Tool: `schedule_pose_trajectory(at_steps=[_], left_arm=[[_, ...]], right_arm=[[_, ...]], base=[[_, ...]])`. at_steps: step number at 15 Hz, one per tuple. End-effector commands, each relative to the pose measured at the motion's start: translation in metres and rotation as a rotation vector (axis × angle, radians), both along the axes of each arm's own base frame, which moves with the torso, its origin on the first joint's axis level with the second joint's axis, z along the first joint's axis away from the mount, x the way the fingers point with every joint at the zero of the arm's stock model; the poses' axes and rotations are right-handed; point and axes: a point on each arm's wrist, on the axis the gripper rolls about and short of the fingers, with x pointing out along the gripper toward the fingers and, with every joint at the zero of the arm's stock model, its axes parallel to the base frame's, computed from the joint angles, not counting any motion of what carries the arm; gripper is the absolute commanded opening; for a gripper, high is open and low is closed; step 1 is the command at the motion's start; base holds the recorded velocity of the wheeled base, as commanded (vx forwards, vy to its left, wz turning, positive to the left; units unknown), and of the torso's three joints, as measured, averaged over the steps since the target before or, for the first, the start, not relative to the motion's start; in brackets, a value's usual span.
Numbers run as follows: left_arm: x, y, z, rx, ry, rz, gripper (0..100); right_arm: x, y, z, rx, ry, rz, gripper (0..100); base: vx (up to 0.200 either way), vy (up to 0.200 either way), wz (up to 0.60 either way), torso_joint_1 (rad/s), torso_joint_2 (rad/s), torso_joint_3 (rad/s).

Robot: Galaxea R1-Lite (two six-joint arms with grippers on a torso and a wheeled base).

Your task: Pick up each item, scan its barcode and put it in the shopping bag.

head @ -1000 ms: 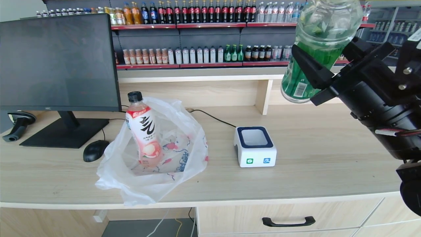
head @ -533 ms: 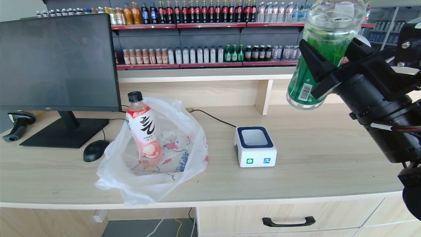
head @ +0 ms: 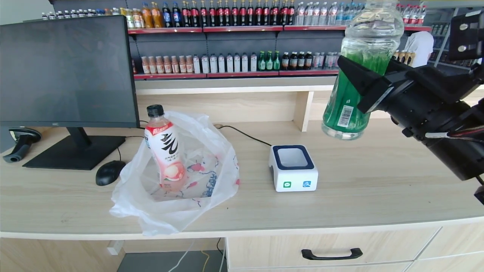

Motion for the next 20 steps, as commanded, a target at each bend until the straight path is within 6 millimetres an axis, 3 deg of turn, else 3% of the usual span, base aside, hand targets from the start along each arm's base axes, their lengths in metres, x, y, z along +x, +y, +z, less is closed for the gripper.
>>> schedule_pose_trajectory(at_steps=[1,3,6,7,9,13,18,20], left_arm=[[0.000,0.000,0.000,0.000,-0.001,0.001,100],[0.000,0.000,0.000,0.000,-0.001,0.001,100],[0.000,0.000,0.000,0.000,-0.001,0.001,100],[0.000,0.000,0.000,0.000,-0.001,0.001,100],[0.000,0.000,0.000,0.000,-0.001,0.001,100],[0.000,0.000,0.000,0.000,-0.001,0.001,100],[0.000,0.000,0.000,0.000,-0.001,0.001,100],[0.000,0.000,0.000,0.000,-0.001,0.001,100]], right_arm=[[-0.002,-0.003,0.008,0.027,-0.006,-0.021,0],[-0.002,-0.004,-0.020,0.011,0.096,-0.084,0],[-0.031,-0.027,-0.067,-0.049,0.231,-0.110,0],[-0.032,-0.034,-0.076,-0.065,0.261,-0.134,0],[-0.023,-0.034,-0.073,-0.056,0.257,-0.149,0],[0.023,-0.032,-0.062,0.047,0.245,-0.185,0],[0.025,-0.044,-0.044,0.106,0.067,-0.229,0],[0.029,-0.045,-0.049,0.094,0.078,-0.240,0]], base=[[0.000,0.000,0.00,0.000,0.00,0.000],[0.000,0.000,0.00,0.000,0.00,0.000],[0.000,0.000,0.00,0.000,0.00,0.000],[0.000,0.000,0.00,0.000,0.00,0.000],[0.000,0.000,0.00,0.000,0.00,0.000],[0.000,0.000,0.00,0.000,0.00,0.000],[0.000,0.000,0.00,0.000,0.00,0.000],[0.000,0.000,0.00,0.000,0.00,0.000]])
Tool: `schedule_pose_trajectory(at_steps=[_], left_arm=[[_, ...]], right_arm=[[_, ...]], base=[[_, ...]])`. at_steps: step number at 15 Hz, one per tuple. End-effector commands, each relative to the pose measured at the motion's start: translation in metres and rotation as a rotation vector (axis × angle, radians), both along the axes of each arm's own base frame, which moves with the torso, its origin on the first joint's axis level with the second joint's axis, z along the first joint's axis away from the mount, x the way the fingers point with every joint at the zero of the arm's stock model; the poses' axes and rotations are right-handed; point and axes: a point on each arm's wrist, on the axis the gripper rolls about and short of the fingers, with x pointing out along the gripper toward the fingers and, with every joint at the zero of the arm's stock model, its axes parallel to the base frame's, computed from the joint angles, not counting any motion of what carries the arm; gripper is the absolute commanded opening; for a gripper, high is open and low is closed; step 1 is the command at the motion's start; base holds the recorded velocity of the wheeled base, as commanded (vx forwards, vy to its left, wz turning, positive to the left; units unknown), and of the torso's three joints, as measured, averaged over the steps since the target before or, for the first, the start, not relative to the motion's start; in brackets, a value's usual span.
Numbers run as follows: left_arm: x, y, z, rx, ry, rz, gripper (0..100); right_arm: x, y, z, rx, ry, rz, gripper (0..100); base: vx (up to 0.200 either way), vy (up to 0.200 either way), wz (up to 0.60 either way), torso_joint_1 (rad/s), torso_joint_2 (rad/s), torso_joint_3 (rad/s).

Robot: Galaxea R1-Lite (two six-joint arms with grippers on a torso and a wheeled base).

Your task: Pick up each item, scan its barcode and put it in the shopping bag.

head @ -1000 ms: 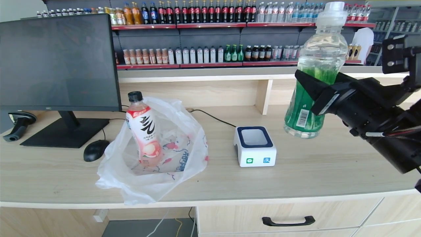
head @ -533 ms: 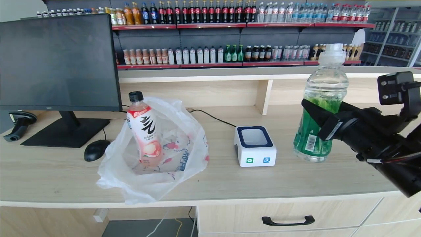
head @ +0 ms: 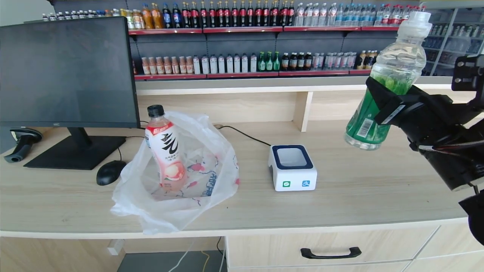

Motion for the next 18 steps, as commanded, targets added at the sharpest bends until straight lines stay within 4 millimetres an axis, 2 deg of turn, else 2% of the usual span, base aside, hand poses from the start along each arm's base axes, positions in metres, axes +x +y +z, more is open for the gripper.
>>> schedule_pose_trajectory(at_steps=[1,4,10,13,18], left_arm=[[0.000,0.000,0.000,0.000,0.000,0.001,100],[0.000,0.000,0.000,0.000,0.001,-0.001,100],[0.000,0.000,0.000,0.003,0.000,-0.002,100],[0.000,0.000,0.000,0.003,0.000,-0.002,100],[0.000,0.000,0.000,0.003,0.000,-0.002,100]], right_arm=[[0.007,-0.001,-0.008,-0.013,0.026,-0.015,0],[0.012,-0.010,-0.012,-0.018,0.038,-0.051,0],[0.014,-0.011,-0.019,-0.025,0.063,-0.052,0],[0.018,-0.009,-0.023,-0.028,0.073,-0.050,0],[0.017,-0.010,-0.024,-0.026,0.075,-0.049,0]], base=[[0.000,0.000,0.00,0.000,0.00,0.000],[0.000,0.000,0.00,0.000,0.00,0.000],[0.000,0.000,0.00,0.000,0.00,0.000],[-0.200,0.000,0.00,0.002,0.00,0.004],[0.000,0.000,0.00,0.000,0.00,0.000]])
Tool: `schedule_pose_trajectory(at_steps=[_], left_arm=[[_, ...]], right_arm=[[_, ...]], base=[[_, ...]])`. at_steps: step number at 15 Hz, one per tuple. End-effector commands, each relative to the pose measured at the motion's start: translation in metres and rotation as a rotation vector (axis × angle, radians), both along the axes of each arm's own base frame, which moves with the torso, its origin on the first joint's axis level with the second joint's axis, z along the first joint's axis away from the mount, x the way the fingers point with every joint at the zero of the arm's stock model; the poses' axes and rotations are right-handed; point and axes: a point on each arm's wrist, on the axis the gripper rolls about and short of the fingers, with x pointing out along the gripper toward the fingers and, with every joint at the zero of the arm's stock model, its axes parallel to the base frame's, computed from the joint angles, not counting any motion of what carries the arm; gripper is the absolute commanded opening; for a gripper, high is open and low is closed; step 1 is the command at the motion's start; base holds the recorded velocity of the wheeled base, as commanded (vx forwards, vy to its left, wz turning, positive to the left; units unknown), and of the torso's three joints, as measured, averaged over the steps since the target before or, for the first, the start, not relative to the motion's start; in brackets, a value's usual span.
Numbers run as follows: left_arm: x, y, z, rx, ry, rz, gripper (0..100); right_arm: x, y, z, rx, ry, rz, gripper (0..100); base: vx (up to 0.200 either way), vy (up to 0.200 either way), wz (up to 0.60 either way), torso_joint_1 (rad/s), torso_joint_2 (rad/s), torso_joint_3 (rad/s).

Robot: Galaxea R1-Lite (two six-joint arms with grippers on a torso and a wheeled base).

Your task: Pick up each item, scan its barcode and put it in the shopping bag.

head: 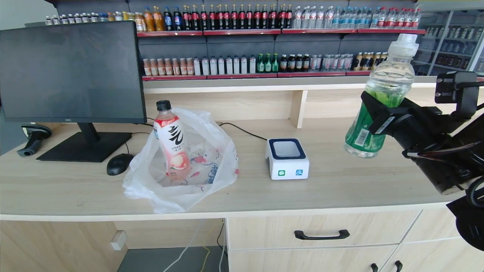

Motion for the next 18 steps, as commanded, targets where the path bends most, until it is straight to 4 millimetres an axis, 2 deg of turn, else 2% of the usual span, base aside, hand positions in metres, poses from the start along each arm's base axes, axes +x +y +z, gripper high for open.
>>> schedule_pose_trajectory(at_steps=[1,11,18], left_arm=[[0.0000,0.0000,-0.0002,0.000,0.001,0.000,100],[0.0000,0.0000,-0.0002,-0.002,0.001,0.002,100],[0.0000,0.0000,-0.0002,0.000,0.001,0.000,100]], right_arm=[[0.0007,-0.0002,-0.0026,-0.004,0.014,-0.002,0],[0.0031,-0.0009,-0.0043,-0.005,0.019,-0.006,0],[0.0043,-0.0005,-0.0058,-0.006,0.022,-0.005,0]], base=[[0.000,0.000,0.00,0.000,0.00,0.000],[0.000,0.200,0.00,0.007,0.00,0.004],[0.000,0.000,0.00,0.000,0.00,0.000]])
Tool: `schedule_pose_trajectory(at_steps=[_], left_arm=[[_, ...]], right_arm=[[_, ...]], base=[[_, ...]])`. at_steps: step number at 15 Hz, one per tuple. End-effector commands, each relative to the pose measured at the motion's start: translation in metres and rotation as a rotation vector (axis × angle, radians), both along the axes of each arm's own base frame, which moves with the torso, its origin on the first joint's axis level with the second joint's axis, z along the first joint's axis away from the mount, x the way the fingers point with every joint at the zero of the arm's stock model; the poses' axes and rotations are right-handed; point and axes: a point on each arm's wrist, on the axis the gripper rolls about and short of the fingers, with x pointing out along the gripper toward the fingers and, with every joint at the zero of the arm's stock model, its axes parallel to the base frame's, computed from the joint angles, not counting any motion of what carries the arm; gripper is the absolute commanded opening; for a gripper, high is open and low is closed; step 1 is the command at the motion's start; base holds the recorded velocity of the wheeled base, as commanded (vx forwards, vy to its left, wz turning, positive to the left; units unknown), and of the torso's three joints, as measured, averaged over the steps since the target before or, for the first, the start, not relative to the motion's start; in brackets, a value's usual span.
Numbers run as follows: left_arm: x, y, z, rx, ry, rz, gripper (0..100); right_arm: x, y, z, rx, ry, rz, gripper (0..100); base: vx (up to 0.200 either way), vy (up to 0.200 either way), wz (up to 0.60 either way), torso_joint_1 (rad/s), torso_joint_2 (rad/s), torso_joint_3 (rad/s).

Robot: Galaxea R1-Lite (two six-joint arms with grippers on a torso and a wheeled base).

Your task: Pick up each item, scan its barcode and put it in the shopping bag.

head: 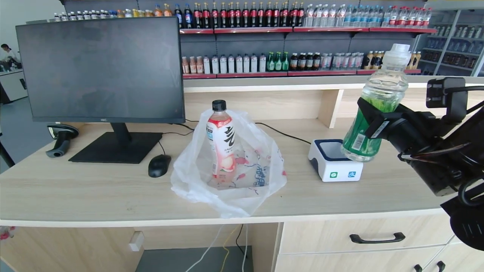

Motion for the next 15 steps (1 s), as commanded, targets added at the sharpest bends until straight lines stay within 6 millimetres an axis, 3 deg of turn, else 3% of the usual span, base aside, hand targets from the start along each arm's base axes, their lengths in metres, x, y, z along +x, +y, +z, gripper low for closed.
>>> schedule_pose_trajectory(at_steps=[1,8,15], left_arm=[[0.0000,0.0000,0.0000,0.000,0.000,0.000,100],[0.0000,0.0000,0.0000,0.000,0.000,0.000,100],[0.0000,0.0000,0.0000,0.000,0.000,0.001,100]], right_arm=[[0.0003,0.0014,0.0002,0.000,-0.003,0.005,0],[0.0014,0.0022,-0.0026,-0.003,0.005,0.008,0],[0.0040,0.0105,-0.0090,-0.023,0.022,0.076,0]], base=[[0.000,0.000,0.00,0.000,0.00,0.000],[0.000,0.000,0.51,0.001,0.00,0.002],[0.000,0.000,0.00,0.000,0.00,0.000]])
